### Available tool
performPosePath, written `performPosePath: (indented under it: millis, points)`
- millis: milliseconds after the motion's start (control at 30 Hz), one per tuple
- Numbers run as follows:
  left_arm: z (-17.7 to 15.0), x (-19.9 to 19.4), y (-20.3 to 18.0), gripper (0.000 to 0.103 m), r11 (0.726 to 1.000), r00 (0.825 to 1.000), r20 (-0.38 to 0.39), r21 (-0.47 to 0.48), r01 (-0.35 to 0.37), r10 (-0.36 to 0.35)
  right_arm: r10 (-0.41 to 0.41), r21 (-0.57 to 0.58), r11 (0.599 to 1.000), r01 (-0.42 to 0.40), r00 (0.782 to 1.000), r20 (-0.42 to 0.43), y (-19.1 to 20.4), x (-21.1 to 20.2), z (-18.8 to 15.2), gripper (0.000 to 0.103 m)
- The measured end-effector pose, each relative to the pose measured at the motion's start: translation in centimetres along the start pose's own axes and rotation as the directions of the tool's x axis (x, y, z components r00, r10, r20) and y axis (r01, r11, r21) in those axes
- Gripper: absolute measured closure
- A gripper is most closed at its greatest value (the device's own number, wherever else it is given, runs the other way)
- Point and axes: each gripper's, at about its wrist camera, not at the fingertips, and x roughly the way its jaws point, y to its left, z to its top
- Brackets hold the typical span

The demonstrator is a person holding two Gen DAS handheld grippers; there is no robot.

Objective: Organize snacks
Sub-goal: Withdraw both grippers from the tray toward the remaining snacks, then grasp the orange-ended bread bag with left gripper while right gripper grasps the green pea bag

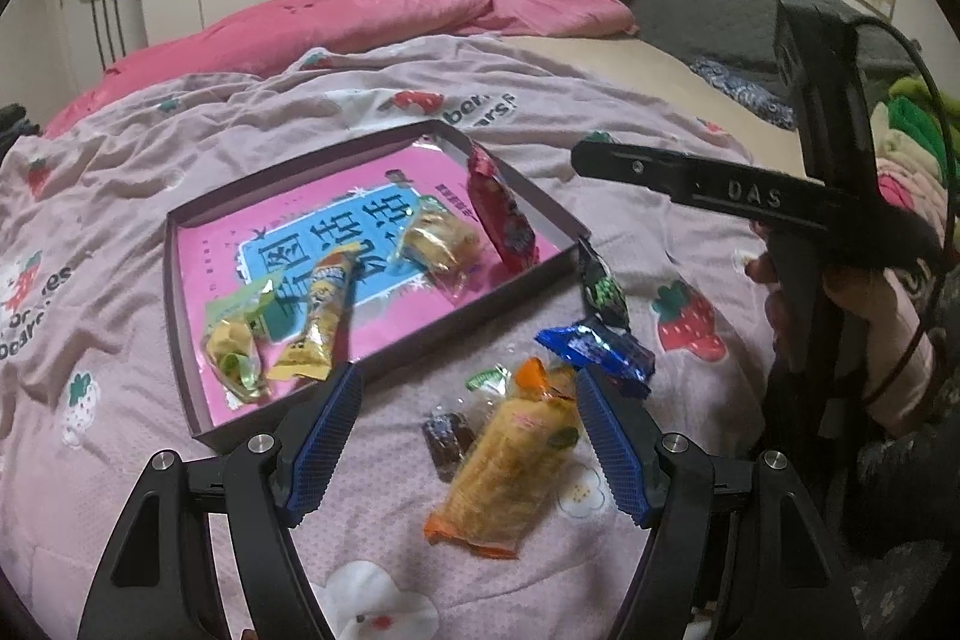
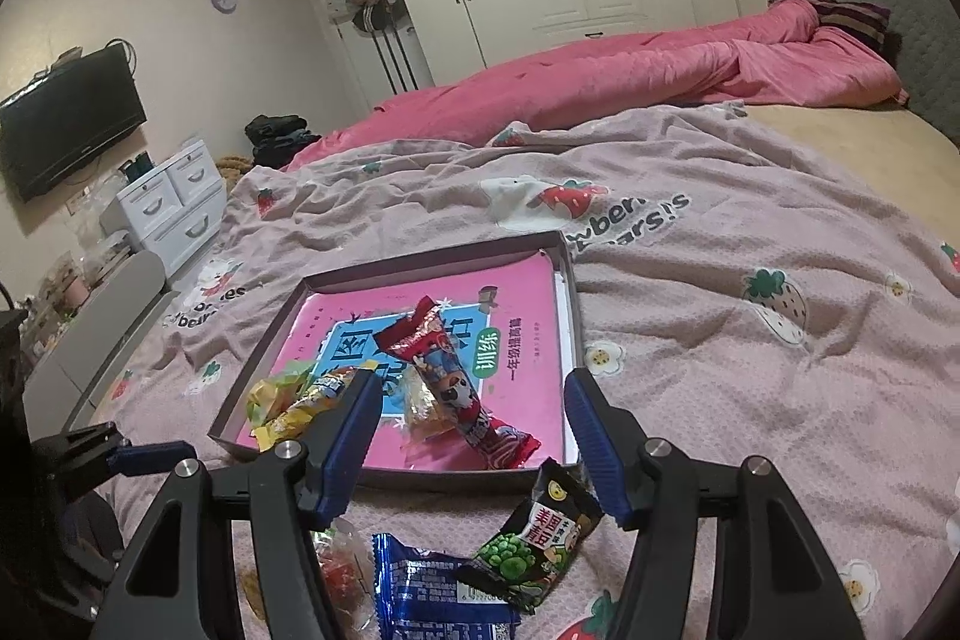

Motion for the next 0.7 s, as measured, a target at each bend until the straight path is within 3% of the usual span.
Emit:
performPosePath:
  millis: [333, 700]
  points:
    - [-1.2, 1.2, -1.1, 0.028, 0.999, 0.997, -0.072, 0.026, 0.039, -0.037, -0.013, 0.036, 0.999, 0.015, 0.999, -0.041, -0.5, 0.5, -0.5, 0.04]
    - [-2.5, 3.1, -1.6, 0.028, 0.999, 0.99, -0.138, 0.042, 0.018, -0.012, -0.036, 0.056, 0.998, 0.042, 0.994, -0.104, -0.4, 1.1, -1.6, 0.04]
